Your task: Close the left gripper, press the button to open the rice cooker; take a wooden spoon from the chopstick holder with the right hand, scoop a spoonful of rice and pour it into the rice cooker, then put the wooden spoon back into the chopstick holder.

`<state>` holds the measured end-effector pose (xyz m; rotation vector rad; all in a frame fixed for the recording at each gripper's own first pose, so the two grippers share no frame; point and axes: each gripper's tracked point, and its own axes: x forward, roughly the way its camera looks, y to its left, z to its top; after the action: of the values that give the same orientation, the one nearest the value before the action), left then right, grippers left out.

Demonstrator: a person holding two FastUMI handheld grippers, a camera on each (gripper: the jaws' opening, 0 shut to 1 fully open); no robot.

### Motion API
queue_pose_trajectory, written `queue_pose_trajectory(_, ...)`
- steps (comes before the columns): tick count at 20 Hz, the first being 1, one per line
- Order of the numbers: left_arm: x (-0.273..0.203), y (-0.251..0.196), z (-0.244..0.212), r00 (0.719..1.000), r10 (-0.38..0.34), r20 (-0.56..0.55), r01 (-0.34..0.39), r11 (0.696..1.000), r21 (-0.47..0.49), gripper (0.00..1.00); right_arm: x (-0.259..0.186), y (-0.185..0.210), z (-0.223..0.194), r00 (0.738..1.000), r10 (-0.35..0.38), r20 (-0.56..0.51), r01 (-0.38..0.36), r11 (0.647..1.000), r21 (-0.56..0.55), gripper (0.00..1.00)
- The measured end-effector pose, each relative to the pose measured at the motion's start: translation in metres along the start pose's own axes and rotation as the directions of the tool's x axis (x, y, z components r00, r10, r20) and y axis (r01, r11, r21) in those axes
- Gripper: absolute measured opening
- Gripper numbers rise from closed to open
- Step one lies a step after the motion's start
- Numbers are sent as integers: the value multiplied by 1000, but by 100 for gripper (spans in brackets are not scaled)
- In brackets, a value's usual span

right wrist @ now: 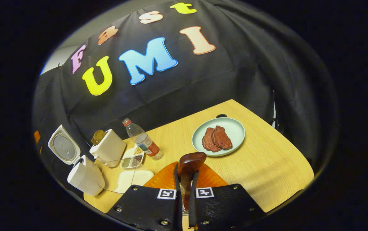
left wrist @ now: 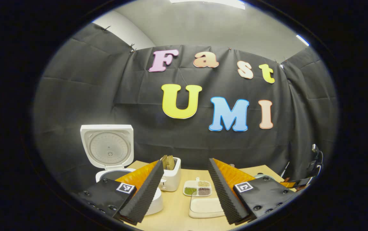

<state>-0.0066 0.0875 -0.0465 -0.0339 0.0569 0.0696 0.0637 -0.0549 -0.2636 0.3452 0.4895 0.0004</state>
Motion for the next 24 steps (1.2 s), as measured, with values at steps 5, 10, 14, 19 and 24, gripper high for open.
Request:
queue_pose_trajectory(5,-4,12,2,1000,6,12,-6,1000,-2,97,-26,25,46,998,17,68,-16,1000,-16,8)
queue_pose_trajectory(10,-9,23,-1,1000,-13,20,13,1000,7,97,-41,86,89,983,127,130,-120,991,-62,8)
queue_pose_trajectory(14,-13,38,-5,1000,-17,14,16,1000,20,96,-36,145,95,965,225,132,-209,970,-122,8)
queue_pose_trajectory(19,-21,55,-14,1000,-29,-2,29,999,34,96,-4,199,62,959,276,64,-259,946,-193,8)
queue_pose_trajectory(24,-22,76,-27,999,-32,-23,33,999,42,98,46,223,11,965,260,-21,-256,929,-266,8)
